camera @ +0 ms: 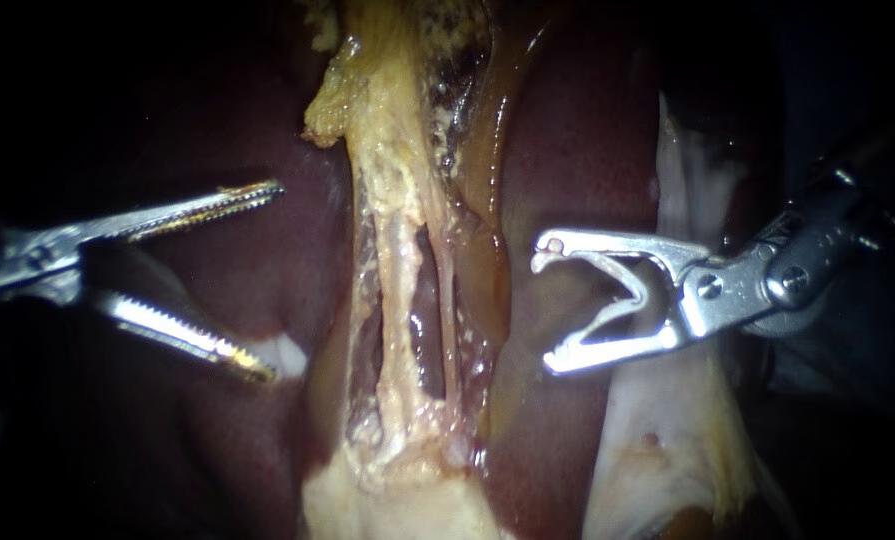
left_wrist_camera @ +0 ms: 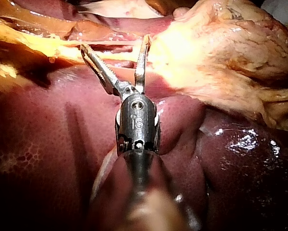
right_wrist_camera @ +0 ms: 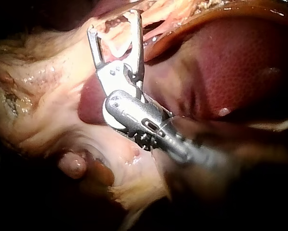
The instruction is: Grabbing gallbladder
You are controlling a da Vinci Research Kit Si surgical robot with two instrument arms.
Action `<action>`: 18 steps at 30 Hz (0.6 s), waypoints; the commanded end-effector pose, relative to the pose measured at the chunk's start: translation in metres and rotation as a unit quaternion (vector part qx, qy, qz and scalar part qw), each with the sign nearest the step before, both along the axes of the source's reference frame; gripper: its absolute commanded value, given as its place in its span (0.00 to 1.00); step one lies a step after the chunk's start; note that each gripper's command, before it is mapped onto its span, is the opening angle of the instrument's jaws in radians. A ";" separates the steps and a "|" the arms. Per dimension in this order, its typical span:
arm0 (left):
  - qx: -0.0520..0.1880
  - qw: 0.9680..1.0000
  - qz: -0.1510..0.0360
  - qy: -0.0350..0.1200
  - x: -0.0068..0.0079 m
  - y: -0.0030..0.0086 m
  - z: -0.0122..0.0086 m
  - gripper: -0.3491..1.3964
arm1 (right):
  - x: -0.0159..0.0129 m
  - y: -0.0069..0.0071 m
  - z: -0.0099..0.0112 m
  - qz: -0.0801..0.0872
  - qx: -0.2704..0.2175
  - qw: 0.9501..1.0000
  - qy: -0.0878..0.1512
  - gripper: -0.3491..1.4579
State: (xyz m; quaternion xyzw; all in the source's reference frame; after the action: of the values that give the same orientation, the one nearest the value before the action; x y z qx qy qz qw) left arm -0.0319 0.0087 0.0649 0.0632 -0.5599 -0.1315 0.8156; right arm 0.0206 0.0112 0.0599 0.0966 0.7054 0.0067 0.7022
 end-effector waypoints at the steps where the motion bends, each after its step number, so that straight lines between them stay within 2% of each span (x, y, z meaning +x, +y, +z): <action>1: 0.001 1.000 0.000 0.000 0.0000 0.0002 -0.0001 0.72 | 0.0000 0.0000 0.0000 0.000 0.000 1.000 0.000 0.53; 4: 0.033 0.999 -0.014 -0.001 -0.0002 0.0010 -0.0006 0.74 | 0.0000 0.0001 0.0000 0.000 0.000 1.000 0.000 0.53; 5: 0.038 0.999 -0.023 -0.001 -0.0003 0.0014 -0.0008 0.74 | 0.0001 0.0001 0.0000 0.000 0.000 1.000 0.000 0.53; 7: 0.063 0.997 -0.047 0.000 -0.0004 0.0023 -0.0012 0.75 | 0.0001 0.0001 0.0000 0.001 0.000 1.000 0.000 0.53; 9: 0.089 0.993 -0.076 -0.003 -0.0006 0.0036 -0.0016 0.75 | 0.0001 0.0001 0.0001 0.001 0.000 1.000 -0.001 0.53; 12: 0.128 0.985 -0.112 -0.007 -0.0008 0.0058 -0.0019 0.75 | 0.0002 0.0001 0.0002 0.001 0.000 1.000 -0.001 0.53; 13: 0.145 0.982 -0.123 -0.010 -0.0010 0.0064 -0.0019 0.75 | 0.0002 0.0001 0.0002 0.001 0.000 1.000 -0.001 0.53; 16: 0.177 0.973 -0.145 -0.011 -0.0017 0.0080 -0.0014 0.73 | 0.0002 0.0001 0.0002 0.001 0.000 1.000 -0.001 0.53; 17: 0.190 0.969 -0.154 -0.013 -0.0020 0.0084 -0.0011 0.72 | 0.0002 0.0001 0.0002 0.001 0.000 1.000 0.000 0.53; 18: 0.196 0.968 -0.158 -0.013 -0.0022 0.0087 -0.0008 0.71 | 0.0002 0.0001 0.0002 0.001 0.000 1.000 -0.001 0.53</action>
State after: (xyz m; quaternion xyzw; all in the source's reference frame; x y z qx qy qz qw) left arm -0.0342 0.0178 0.0643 0.1364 -0.5362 -0.3709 0.7459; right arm 0.0207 0.0113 0.0601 0.0961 0.7051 0.0073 0.7025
